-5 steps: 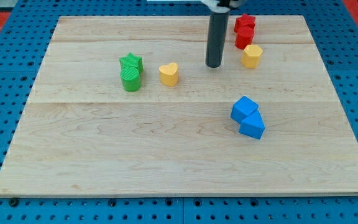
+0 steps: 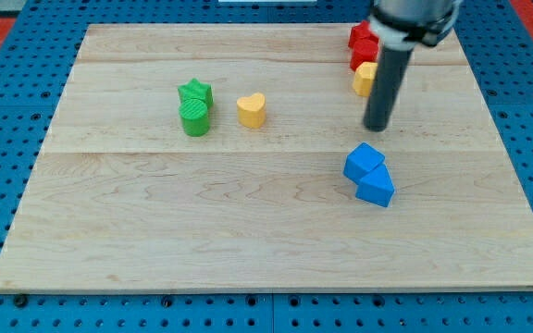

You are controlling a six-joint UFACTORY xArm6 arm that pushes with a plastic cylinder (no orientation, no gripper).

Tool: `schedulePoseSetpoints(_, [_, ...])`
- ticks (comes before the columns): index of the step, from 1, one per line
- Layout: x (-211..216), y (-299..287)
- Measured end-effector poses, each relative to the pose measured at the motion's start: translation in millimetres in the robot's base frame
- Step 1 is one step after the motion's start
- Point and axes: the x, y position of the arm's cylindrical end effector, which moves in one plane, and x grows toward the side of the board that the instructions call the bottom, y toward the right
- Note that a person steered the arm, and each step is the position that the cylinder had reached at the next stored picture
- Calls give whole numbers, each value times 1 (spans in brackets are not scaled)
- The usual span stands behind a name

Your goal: Move the yellow heart vertically below the yellow hexagon

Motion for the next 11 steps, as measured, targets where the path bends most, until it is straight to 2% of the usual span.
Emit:
schedulePoseSetpoints(1, [16, -98])
schedulePoseSetpoints(2, [-9, -158])
schedulePoseSetpoints(4, [-40, -105])
schedulePoseSetpoints(5, [-67, -149])
schedulePoseSetpoints(6, [-74, -121])
schedulePoseSetpoints(7, [-74, -67])
schedulePoseSetpoints(8, [-91, -82])
schedulePoseSetpoints(9, [-78, -47])
schedulePoseSetpoints(10, [-68, -38])
schedulePoseSetpoints(11, [-63, -58])
